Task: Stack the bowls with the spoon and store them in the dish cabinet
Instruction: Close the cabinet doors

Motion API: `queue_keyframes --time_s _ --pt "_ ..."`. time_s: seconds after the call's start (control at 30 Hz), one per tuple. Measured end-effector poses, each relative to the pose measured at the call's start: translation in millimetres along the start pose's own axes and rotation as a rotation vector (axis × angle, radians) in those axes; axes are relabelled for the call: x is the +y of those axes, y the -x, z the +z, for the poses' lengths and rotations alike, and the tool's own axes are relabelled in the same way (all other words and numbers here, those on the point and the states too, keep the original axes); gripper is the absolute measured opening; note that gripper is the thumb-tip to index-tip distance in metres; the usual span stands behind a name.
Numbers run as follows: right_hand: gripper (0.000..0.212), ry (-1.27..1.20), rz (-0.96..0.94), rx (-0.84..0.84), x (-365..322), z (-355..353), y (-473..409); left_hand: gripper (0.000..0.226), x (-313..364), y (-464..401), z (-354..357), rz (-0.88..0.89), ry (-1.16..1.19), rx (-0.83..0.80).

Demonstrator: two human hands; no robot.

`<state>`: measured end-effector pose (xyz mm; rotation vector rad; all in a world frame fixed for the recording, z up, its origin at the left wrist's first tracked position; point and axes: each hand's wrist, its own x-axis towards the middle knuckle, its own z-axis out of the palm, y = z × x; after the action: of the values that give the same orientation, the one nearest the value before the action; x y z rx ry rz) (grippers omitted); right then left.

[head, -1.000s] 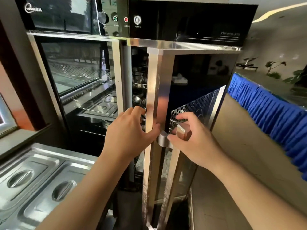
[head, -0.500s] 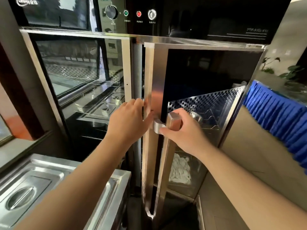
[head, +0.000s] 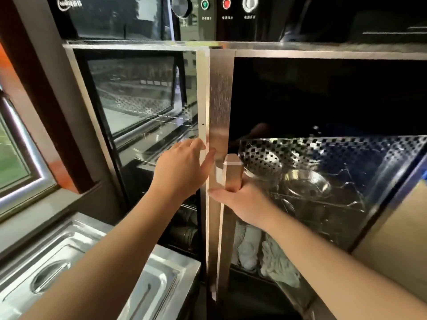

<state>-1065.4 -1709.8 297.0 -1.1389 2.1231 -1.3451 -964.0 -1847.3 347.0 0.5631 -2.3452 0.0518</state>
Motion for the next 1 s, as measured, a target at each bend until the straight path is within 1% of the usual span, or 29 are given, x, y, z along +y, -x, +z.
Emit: queue_keyframes --time_s 0.07,0.13,0.23,0.3,0.37,0.43,0.5,0.57,0.67,0.8,0.87,0.93,1.0 --pt "0.038 -0.005 -0.013 -0.058 4.4 1.1 -20.0 0.041 -4.4 -10.9 9.4 -0.029 -0.029 -0.015" --pt "0.039 -0.002 -0.031 -0.073 8.4 -0.1 -39.7 0.044 -8.6 -21.9 20.1 -0.079 -0.062 -0.03" --pt "0.05 -0.025 -0.055 -0.111 12.9 0.6 -63.6 0.052 -15.0 -36.0 33.6 -0.115 -0.075 -0.022" --pt "0.04 -0.043 -0.063 -0.119 20.0 0.9 -80.2 0.062 -17.6 -45.0 44.7 -0.128 -0.072 -0.016" --pt "0.031 -0.067 -0.053 -0.111 25.8 2.6 -95.0 0.067 -21.7 -52.5 55.4 -0.153 -0.063 -0.04" --pt "0.03 -0.118 -0.039 -0.098 30.3 4.3 -108.4 0.063 -29.2 -59.8 70.2 -0.179 -0.065 -0.057" --pt "0.035 -0.136 -0.026 -0.076 33.5 5.7 -118.1 0.063 -37.3 -66.1 84.9 -0.182 -0.06 -0.084" --pt "0.042 -0.126 -0.021 -0.065 37.3 6.3 -127.4 0.068 -46.4 -74.0 99.8 -0.175 -0.044 -0.116" --pt "0.044 -0.104 0.023 -0.054 45.9 7.2 -137.3 0.072 -57.8 -85.2 117.8 -0.175 0.01 -0.128" --pt "0.049 -0.112 0.065 -0.003 57.2 13.1 -145.5 0.073 -71.0 -100.9 142.3 -0.121 0.052 -0.163" --pt "0.045 -0.099 0.102 0.033 63.4 18.3 -148.3 0.073 -76.2 -107.0 155.2 -0.11 0.06 -0.175" --pt "0.031 -0.08 0.136 0.058 71.5 26.0 -152.1 0.071 -80.6 -109.6 167.4 -0.096 0.072 -0.16" --pt "0.024 -0.054 0.153 0.072 79.4 33.6 -155.7 0.07 -84.3 -108.6 177.5 -0.082 0.085 -0.149"
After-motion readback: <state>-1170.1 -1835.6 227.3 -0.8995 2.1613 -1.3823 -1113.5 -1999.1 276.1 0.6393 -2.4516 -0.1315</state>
